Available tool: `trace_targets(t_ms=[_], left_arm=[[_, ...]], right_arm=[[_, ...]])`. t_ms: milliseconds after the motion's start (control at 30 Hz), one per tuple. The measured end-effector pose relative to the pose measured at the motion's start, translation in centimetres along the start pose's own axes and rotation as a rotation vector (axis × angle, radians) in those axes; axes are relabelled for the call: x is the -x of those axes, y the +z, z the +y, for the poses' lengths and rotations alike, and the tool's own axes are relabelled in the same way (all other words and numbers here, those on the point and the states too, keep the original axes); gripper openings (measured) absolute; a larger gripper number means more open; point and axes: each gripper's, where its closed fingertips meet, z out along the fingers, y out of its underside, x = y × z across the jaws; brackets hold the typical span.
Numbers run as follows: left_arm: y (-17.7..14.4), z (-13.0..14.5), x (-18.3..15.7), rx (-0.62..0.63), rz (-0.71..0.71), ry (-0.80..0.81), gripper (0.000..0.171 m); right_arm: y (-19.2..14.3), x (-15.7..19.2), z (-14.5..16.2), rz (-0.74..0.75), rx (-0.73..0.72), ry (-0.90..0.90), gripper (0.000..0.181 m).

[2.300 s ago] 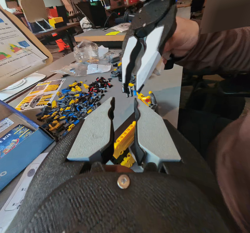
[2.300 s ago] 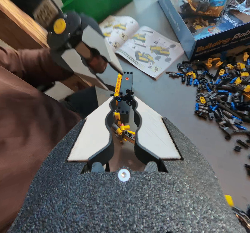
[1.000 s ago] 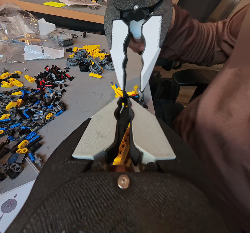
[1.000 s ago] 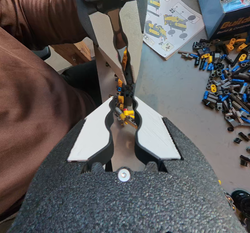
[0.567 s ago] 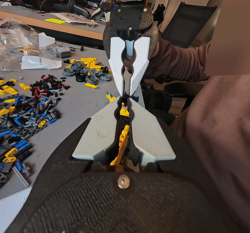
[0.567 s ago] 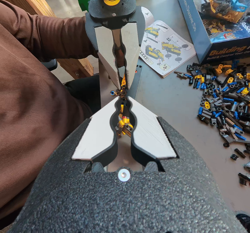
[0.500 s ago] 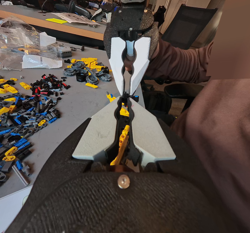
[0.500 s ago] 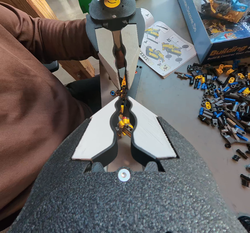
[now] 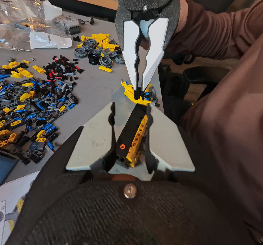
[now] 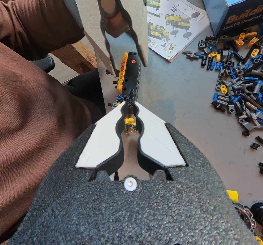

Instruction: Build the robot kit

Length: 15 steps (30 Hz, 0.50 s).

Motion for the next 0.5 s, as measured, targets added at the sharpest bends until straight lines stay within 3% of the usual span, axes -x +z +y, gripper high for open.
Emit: trace_targets(t_ms=[100,267,500], left_arm=[[0.4,1.4,-0.6,0.141,0.044,0.037,0.056],[1.6,4.4,-1.3,0.358,0.039,0.059,0.042],[1.8,4.0,-1.7,0.306,-0.076,0.003,0.037]], right_arm=[[0.3,0.0,0.2,0.032,0.028,-0.017,0.003],[0.8,0.2,0.4,0.066,0.06,-0.051,0.003],[1.1,0.4,0.5,0.08,0.052,-0.106,0.003]])
